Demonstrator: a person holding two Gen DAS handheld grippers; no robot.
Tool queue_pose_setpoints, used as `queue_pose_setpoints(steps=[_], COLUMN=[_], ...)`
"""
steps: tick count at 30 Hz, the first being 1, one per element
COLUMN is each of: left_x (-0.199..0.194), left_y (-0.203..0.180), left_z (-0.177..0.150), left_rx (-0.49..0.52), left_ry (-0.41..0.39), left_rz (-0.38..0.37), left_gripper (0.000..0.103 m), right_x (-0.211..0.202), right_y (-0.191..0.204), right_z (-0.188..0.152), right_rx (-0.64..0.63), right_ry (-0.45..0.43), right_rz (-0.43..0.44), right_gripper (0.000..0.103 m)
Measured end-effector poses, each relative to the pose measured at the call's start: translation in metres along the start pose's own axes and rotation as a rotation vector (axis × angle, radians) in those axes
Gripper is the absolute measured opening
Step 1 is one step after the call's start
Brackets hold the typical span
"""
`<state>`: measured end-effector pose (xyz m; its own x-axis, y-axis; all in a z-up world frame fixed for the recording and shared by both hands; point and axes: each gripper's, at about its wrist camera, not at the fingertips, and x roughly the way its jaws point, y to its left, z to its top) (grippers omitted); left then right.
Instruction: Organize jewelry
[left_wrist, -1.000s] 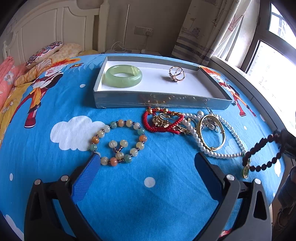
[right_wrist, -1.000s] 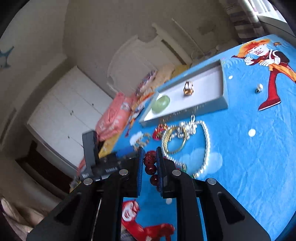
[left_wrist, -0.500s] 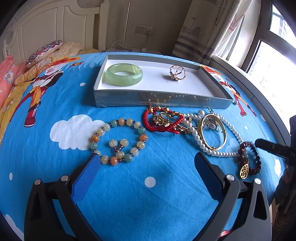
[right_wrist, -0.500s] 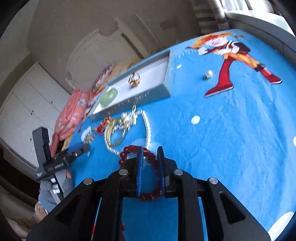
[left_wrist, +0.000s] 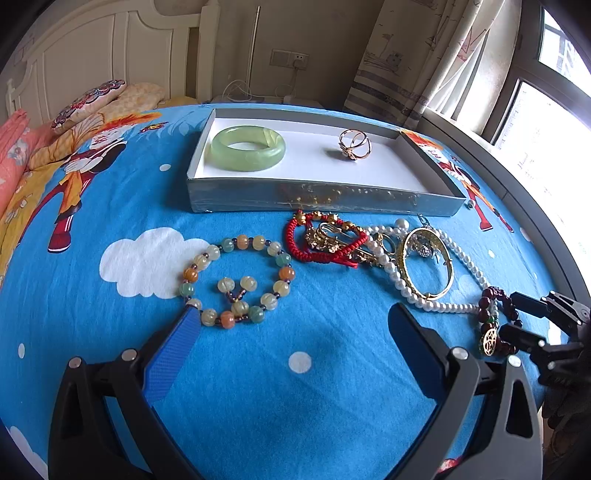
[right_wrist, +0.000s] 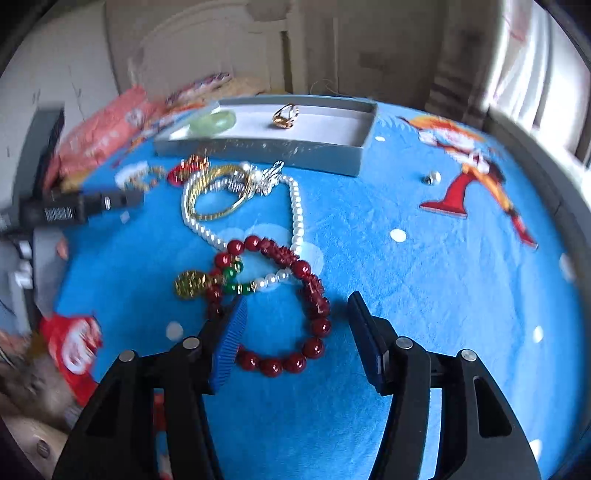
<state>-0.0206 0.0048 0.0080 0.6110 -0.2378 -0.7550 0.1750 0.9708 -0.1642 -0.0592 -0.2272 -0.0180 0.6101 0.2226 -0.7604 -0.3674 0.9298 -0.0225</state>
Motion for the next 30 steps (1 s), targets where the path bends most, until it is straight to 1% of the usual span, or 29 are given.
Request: queue_pose_setpoints(steps=[1, 2, 3, 5, 6, 9, 10, 12, 14, 16, 18, 20, 21, 22, 23, 25, 26, 27, 28, 30], left_x=[0.0, 0.0, 0.0, 0.0, 0.0, 0.0, 0.0, 0.0, -0.001, -0.004, -0.009, -0.018, -0.023, -0.025, -0.028, -0.029, -0.031, -0.034, -0.038, -0.044], left_y=[0.0, 0.0, 0.0, 0.0, 0.0, 0.0, 0.0, 0.0, 0.001, 0.001, -0.003, -0.006, -0.005, -0.002, 0.006, 0.019, 0.025, 0.026, 0.023, 0.008], left_z=[0.0, 0.0, 0.0, 0.0, 0.0, 0.0, 0.0, 0.0, 0.0, 0.0, -0.001, -0.003, -0.003, -0.003, -0.002, 0.004, 0.009, 0.014, 0.02, 0.028], left_rx=[-0.001, 0.0, 0.0, -0.002, -0.001, -0.001, -0.001, -0.001, -0.003, 0.0, 0.023, 0.045, 0.038, 0.022, -0.019, -0.086, -0.103, -0.096, -0.068, 0.011], left_ry=[0.0, 0.0, 0.0, 0.0, 0.0, 0.001, 0.002, 0.003, -0.002, -0.016, -0.026, -0.059, -0.072, -0.077, -0.079, -0.07, -0.064, -0.062, -0.057, -0.057], left_rz=[0.0, 0.0, -0.001, 0.0, 0.0, 0.0, 0.001, 0.001, 0.002, -0.006, -0.03, -0.056, -0.074, -0.09, -0.116, -0.138, -0.152, -0.166, -0.178, -0.162], left_gripper=[0.101, 0.101, 0.101, 0.101, 0.101, 0.101, 0.101, 0.101, 0.101, 0.101, 0.101, 0.101, 0.101, 0.101, 0.101, 0.1, 0.099, 0.099, 0.099, 0.099], right_x=[-0.002, -0.004, -0.006, -0.009, -0.011, -0.016, -0.02, -0.025, -0.027, -0.026, -0.028, -0.036, -0.04, -0.046, -0.047, -0.047, -0.046, -0.045, -0.043, -0.04], right_y=[0.003, 0.004, 0.006, 0.005, 0.004, 0.01, 0.014, 0.024, 0.036, 0.046, 0.052, 0.055, 0.058, 0.064, 0.068, 0.081, 0.085, 0.088, 0.088, 0.085], right_z=[-0.001, -0.001, -0.002, -0.005, -0.006, -0.004, -0.002, 0.002, 0.008, 0.015, 0.02, 0.024, 0.025, 0.026, 0.027, 0.026, 0.024, 0.022, 0.02, 0.017], right_rx=[-0.018, -0.01, -0.014, -0.007, 0.021, 0.074, 0.096, 0.119, 0.137, 0.138, 0.136, 0.136, 0.124, 0.105, 0.092, 0.05, 0.034, 0.022, 0.023, 0.034], right_ry=[-0.002, 0.002, 0.003, -0.005, -0.017, -0.058, -0.076, -0.099, -0.108, -0.112, -0.119, -0.135, -0.142, -0.146, -0.143, -0.124, -0.113, -0.102, -0.096, -0.089], right_rz=[0.015, 0.031, 0.023, 0.045, 0.077, 0.217, 0.296, 0.394, 0.473, 0.508, 0.528, 0.572, 0.585, 0.596, 0.607, 0.647, 0.645, 0.638, 0.639, 0.63], right_gripper=[0.031, 0.018, 0.014, 0.014, 0.013, 0.013, 0.013, 0.013, 0.013, 0.013, 0.013, 0.013, 0.013, 0.013, 0.013, 0.013, 0.013, 0.013, 0.013, 0.013])
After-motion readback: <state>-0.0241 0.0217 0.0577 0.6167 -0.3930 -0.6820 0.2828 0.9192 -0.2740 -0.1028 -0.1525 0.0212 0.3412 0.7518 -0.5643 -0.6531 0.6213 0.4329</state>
